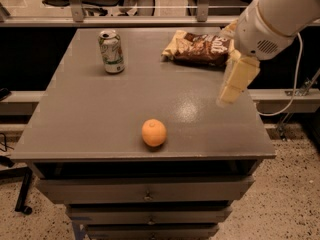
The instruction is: Move 7up can near orange
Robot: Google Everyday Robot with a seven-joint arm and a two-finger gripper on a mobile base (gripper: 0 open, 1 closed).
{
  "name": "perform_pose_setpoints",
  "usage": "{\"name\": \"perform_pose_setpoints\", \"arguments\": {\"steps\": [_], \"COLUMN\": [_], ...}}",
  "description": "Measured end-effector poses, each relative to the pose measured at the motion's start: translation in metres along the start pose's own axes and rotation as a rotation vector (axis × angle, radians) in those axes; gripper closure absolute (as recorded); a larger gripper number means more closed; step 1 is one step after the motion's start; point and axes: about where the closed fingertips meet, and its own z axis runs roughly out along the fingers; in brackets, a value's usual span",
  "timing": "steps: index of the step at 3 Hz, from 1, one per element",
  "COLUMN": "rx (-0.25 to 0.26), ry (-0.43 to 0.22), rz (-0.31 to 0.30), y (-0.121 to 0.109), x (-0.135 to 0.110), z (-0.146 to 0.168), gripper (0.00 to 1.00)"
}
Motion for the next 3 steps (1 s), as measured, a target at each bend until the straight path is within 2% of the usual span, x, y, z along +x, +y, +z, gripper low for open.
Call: {"name": "perform_pose_setpoints", "arguments": {"steps": [1,2,3], "rx": [0.040,0.067,0.039], "ry": [-0.099,-0.221,-0.342], "rz": [-0.049,-0.055,-0.006], "y": [-0.043,-0.084,-0.110], "x": [-0.039,-0.082,-0.121], "z": [0.034,0.059,0.079], "gripper": [0.00,0.00,0.00]}}
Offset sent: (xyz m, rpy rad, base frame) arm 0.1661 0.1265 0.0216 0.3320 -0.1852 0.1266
